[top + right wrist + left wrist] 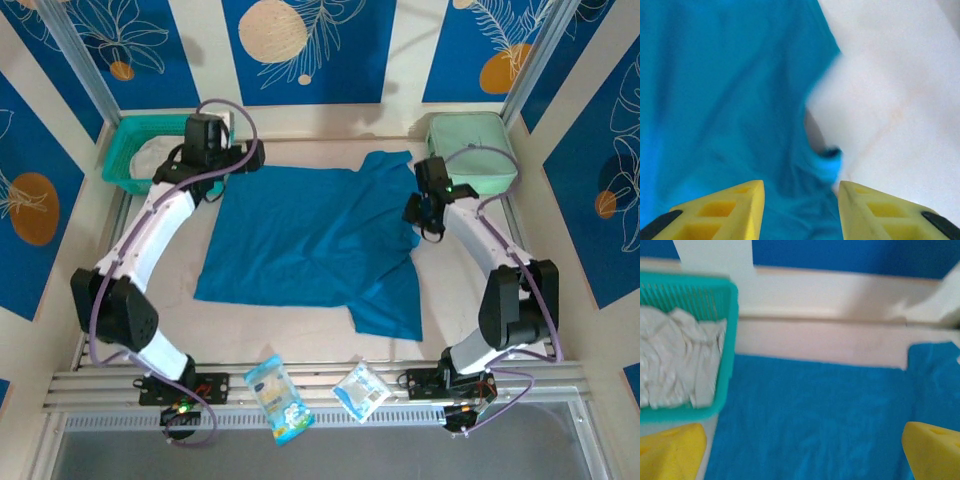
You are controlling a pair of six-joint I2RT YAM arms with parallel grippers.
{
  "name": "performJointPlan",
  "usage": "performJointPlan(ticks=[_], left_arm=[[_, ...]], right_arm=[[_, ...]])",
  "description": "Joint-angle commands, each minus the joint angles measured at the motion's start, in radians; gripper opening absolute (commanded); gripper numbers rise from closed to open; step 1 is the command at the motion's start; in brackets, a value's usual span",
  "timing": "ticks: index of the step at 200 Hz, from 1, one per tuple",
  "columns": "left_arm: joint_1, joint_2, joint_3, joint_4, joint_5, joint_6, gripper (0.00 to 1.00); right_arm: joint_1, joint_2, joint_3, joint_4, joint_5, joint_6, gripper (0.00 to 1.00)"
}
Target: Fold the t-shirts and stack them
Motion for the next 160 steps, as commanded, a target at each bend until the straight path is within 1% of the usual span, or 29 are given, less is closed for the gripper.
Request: performJointPlan(ticks=[1, 40, 67, 90, 98, 108, 128, 160], left_arm=[[-0.031, -0.048, -0.148, -0.056, 0.044, -0.068, 1.0], [-0.067, -0.179, -0.345, -0.039, 0.068, -0.133, 1.0], [-0.071, -0.237, -0.421, -0.045, 0.079, -0.14, 1.0], [-0.071, -0.273, -0.463, -0.042, 0.073, -0.141, 1.0], [-0.071, -0.281, -0.475, -0.042, 0.068, -0.139, 1.0], [-0.071, -0.29, -0.485, -0.04, 0.065, -0.139, 1.0], [-0.071, -0.296, -0.504, -0.035, 0.069, -0.136, 1.0], [-0.071, -0.301, -0.535, -0.019, 0.087, -0.137, 1.0]], right_arm=[[0.009, 0.018, -0.103, -0.037, -0.014, 0.057, 0.41], [0.009, 0.111, -0.173, 0.011, -0.055, 0.101, 0.34], [0.013, 0.187, -0.165, 0.032, -0.08, 0.111, 0.31], [0.031, 0.226, -0.154, 0.034, -0.078, 0.126, 0.27], [0.038, 0.235, -0.151, 0.027, -0.076, 0.131, 0.24], [0.045, 0.241, -0.148, 0.016, -0.066, 0.137, 0.18], [0.047, 0.229, -0.15, -0.01, -0.044, 0.146, 0.0], [0.042, 0.165, -0.133, -0.107, 0.02, 0.155, 0.0]])
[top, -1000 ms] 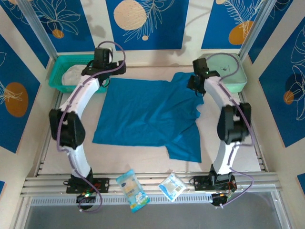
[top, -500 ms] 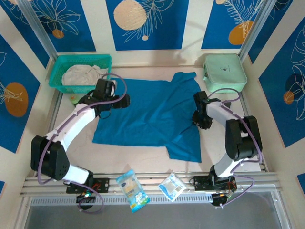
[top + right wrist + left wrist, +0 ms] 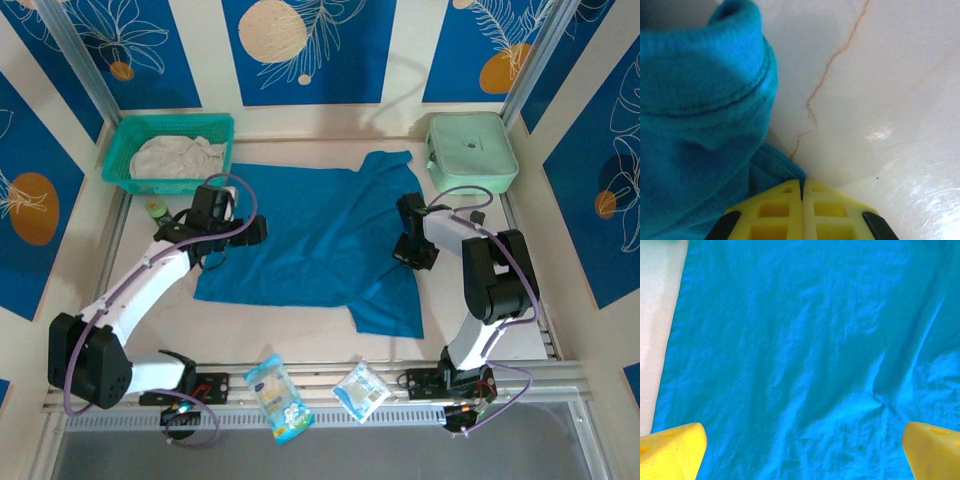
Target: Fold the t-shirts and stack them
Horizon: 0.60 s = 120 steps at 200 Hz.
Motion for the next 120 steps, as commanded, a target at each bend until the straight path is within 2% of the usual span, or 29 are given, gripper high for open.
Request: performJointPlan(ticks=[1, 22, 57, 120], left_arm=[[-0.004, -0.021, -0.027, 0.024, 0.024, -0.014, 1.0], [-0.004, -0.032, -0.06, 0.037, 0.02, -0.028, 1.0], [0.0, 0.006, -0.148, 0.073, -0.085, -0.096, 1.0], [0.008, 0.211, -0.221, 0.25, -0.022, -0.15, 0.99]], right_arm=[[0.003, -0.035, 0.005, -0.118, 0.046, 0.027, 0.0], [0.003, -0.103, 0.035, -0.223, 0.114, 0.032, 0.0], [0.004, -0.208, 0.052, -0.391, 0.187, 0.086, 0.0], [-0.006, -0.225, 0.037, -0.567, 0.259, 0.21, 0.0]])
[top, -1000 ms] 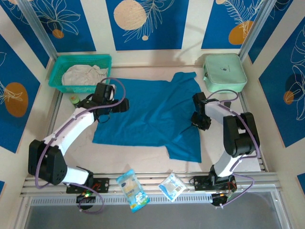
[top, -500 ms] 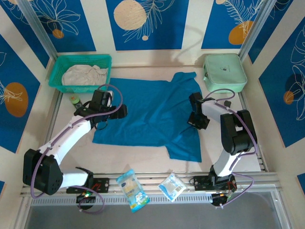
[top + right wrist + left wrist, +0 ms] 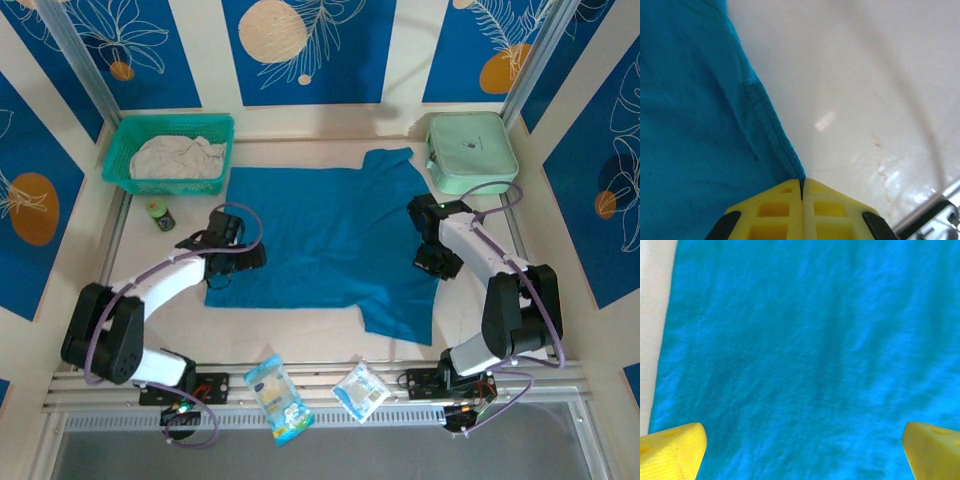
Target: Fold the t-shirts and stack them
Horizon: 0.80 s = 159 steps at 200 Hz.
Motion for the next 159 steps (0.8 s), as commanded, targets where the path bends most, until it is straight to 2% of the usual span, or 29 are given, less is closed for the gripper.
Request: performJointPlan(ticks=[1, 56, 67, 85, 100, 117, 128, 159], left_arm=[[0.005, 0.055, -0.003, 0.083, 0.025, -0.031, 0.99], [0.021, 0.132, -0.02, 0.111, 0.056, -0.021, 0.99], [0.023, 0.139, -0.027, 0.11, 0.06, -0.02, 0.99], [0.025, 0.14, -0.045, 0.107, 0.064, -0.021, 0.98], [0.025, 0.134, -0.059, 0.097, 0.063, -0.023, 0.97], [0.024, 0.122, -0.076, 0.079, 0.047, -0.027, 0.96], [0.024, 0.11, -0.09, 0.066, 0.03, -0.03, 0.96], [0.025, 0.087, -0.129, 0.025, -0.007, -0.05, 0.96]], right_arm=[[-0.007, 0.01, 0.004, -0.129, 0.065, 0.086, 0.0], [-0.042, 0.098, -0.004, -0.16, 0.07, 0.149, 0.0], [-0.051, 0.113, 0.0, -0.144, 0.062, 0.136, 0.18], [-0.064, 0.122, 0.023, -0.133, 0.073, 0.113, 0.42], [-0.071, 0.115, 0.066, -0.141, 0.093, 0.087, 0.49], [-0.071, 0.101, 0.124, -0.133, 0.103, 0.037, 0.49], [-0.07, 0.094, 0.15, -0.089, 0.073, -0.017, 0.45], [-0.068, 0.144, 0.16, 0.117, -0.143, -0.137, 0.29]])
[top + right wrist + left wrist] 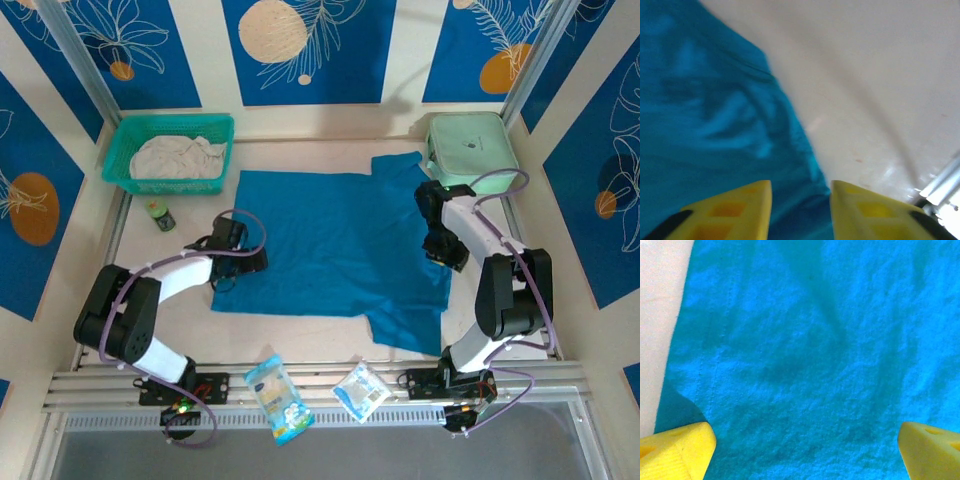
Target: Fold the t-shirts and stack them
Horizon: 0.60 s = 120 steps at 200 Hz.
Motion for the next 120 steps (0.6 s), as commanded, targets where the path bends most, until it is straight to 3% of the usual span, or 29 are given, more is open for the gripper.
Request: performJointPlan(ticks=[1, 46, 120], left_arm=[[0.007, 0.004, -0.067, -0.122, -0.018, -0.036, 0.96], [0.006, -0.058, -0.093, -0.161, -0.022, -0.101, 0.94], [0.004, -0.031, -0.103, -0.145, -0.032, -0.158, 0.93]], right_arm=[[-0.001, 0.037, 0.012, 0.145, -0.167, -0.101, 0.28], [0.003, 0.296, 0.072, 0.227, -0.243, -0.112, 0.05], [-0.05, 0.48, 0.246, 0.267, -0.254, -0.217, 0.0]])
